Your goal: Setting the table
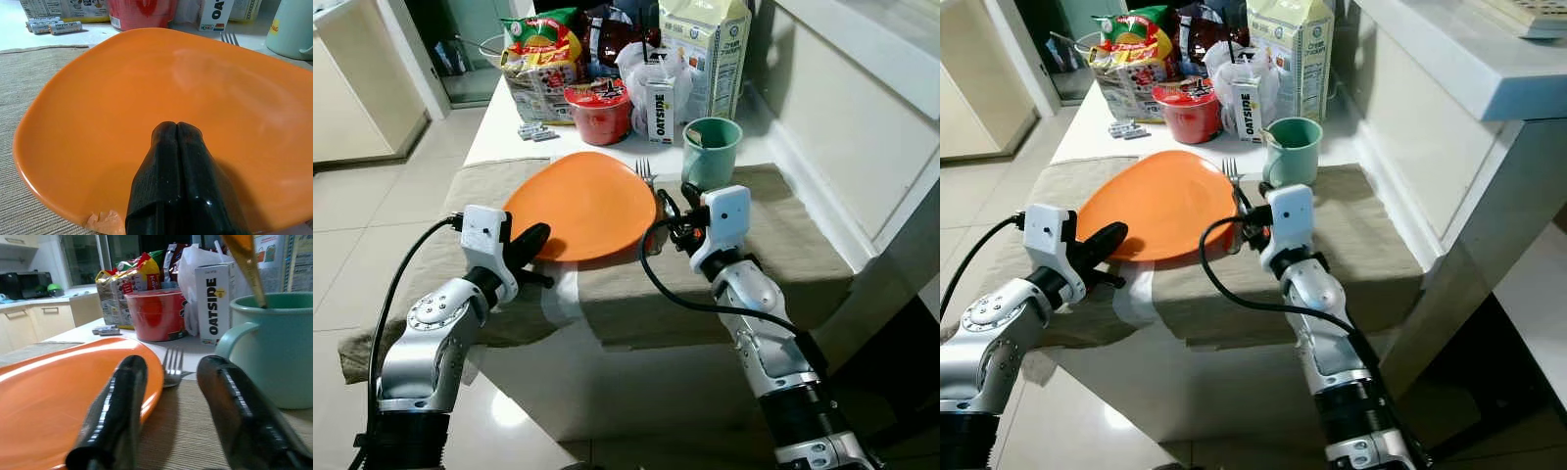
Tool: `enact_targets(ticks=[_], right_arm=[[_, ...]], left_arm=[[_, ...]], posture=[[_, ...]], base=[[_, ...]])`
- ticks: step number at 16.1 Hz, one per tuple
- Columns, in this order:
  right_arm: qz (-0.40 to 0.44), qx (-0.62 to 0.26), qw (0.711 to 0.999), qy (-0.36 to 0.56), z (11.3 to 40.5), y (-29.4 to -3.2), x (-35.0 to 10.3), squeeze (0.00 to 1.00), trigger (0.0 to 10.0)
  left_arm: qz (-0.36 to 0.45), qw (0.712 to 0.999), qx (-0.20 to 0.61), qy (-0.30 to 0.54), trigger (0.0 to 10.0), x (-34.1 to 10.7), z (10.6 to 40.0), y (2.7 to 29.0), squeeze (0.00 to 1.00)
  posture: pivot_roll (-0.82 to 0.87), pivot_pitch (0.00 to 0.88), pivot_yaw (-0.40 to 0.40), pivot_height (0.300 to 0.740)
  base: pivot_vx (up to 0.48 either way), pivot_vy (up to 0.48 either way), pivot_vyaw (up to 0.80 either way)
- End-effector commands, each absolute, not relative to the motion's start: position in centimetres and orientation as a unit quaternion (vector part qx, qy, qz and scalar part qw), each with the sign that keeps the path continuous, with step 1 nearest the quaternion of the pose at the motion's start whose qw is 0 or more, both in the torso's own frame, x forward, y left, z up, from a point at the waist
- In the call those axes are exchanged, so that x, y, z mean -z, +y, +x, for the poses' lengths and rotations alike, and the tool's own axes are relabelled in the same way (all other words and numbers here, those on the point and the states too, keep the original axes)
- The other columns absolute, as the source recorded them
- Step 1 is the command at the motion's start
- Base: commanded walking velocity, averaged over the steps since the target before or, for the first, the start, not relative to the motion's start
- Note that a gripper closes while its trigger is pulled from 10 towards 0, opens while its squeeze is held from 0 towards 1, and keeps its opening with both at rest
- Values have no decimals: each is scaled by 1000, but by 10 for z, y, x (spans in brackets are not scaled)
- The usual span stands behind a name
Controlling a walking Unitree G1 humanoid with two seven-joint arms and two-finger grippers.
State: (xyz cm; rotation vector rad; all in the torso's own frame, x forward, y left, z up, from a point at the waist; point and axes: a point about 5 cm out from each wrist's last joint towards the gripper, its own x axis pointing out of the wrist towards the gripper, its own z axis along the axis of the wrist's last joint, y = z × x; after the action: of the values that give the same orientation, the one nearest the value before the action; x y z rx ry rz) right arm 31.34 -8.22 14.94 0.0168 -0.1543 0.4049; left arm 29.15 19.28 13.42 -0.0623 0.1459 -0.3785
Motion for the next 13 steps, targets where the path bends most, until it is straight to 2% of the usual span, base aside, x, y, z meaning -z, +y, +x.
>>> enact_targets(ticks=[1, 6, 8, 9, 10, 13], right_arm=[[-6, -198, 974, -110, 314, -83, -162, 1000, 10000], [-25, -196, 973, -121, 316, -85, -164, 1000, 10000], [-6, -182, 976, -116, 318, -87, -165, 1000, 10000], [8, -182, 977, -113, 319, -87, -165, 0, 10000], [62, -173, 979, -89, 322, -90, -162, 0, 10000], [152, -167, 973, -52, 326, -92, -158, 0, 10000]], left_arm=[[-29, 978, 187, 86, 10000, -130, 292, 195, 0], [-28, 978, 188, 82, 10000, -130, 293, 195, 0], [-27, 979, 185, 79, 10000, -129, 291, 199, 0], [-28, 980, 183, 78, 10000, -128, 290, 201, 0], [-18, 981, 180, 69, 10000, -127, 286, 206, 0], [-33, 983, 163, 76, 10000, -116, 275, 213, 0]], posture=[[-106, 19, 107, 740], [-104, 15, 107, 740], [-103, 15, 107, 740], [-103, 15, 107, 740], [-103, 15, 107, 740], [-101, 15, 103, 740]], base=[[0, 0, 0], [0, 0, 0], [0, 0, 0], [0, 0, 0], [0, 0, 0], [0, 0, 0]])
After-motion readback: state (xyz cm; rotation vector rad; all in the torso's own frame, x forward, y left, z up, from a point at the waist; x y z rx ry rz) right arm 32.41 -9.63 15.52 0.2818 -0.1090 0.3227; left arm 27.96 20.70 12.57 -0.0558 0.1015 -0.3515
